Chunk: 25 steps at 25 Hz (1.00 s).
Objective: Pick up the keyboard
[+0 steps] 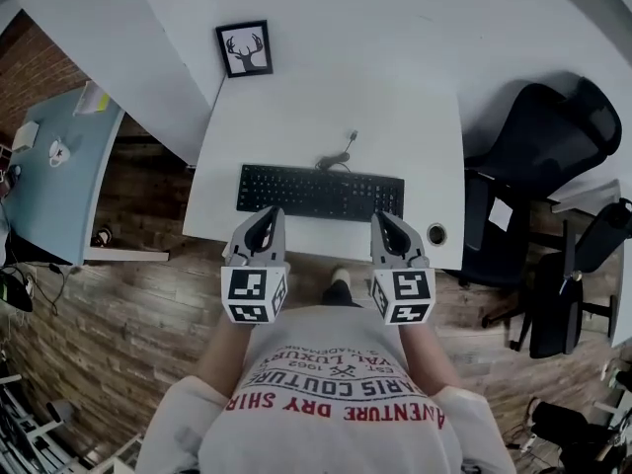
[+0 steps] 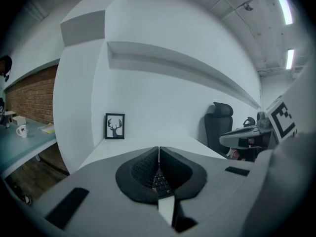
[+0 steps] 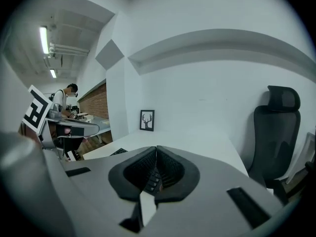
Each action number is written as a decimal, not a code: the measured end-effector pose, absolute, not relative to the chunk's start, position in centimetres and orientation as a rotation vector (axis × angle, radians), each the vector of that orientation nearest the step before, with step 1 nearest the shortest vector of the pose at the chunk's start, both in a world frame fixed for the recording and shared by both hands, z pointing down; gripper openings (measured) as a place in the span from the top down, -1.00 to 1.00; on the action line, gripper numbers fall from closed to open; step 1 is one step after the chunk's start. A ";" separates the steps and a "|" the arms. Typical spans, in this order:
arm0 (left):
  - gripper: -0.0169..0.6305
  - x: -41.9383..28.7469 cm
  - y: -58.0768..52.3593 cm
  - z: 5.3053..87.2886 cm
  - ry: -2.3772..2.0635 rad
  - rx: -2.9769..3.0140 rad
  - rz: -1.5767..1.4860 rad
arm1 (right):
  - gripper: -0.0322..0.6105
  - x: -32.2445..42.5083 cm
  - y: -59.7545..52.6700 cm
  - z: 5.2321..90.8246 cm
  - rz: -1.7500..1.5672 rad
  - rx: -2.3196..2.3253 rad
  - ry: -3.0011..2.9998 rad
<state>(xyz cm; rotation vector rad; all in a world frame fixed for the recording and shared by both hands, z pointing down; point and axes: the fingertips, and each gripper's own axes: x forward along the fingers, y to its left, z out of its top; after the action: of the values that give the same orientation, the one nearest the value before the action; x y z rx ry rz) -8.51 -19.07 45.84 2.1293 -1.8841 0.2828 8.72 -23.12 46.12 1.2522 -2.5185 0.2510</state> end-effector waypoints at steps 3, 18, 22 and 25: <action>0.86 -7.3 -21.6 46.4 -1.899 2.100 0.302 | 0.82 9.8 -26.0 46.8 0.250 1.199 -2.530; 0.86 -10.3 -26.6 54.0 -1.799 1.928 0.384 | 0.82 12.3 -32.3 54.9 0.409 1.129 -2.406; 0.86 -12.8 -26.5 57.5 -1.689 1.853 0.442 | 0.81 13.1 -32.7 58.1 0.623 1.158 -2.292; 0.86 -15.2 -26.6 59.8 -1.641 1.774 0.456 | 0.49 13.4 -33.1 60.3 0.746 1.139 -2.241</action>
<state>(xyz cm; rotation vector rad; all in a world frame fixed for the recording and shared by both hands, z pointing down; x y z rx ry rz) -15.20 -26.60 59.84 1.7745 -1.6409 0.4558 13.43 -33.12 60.34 1.1390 -2.2406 0.7463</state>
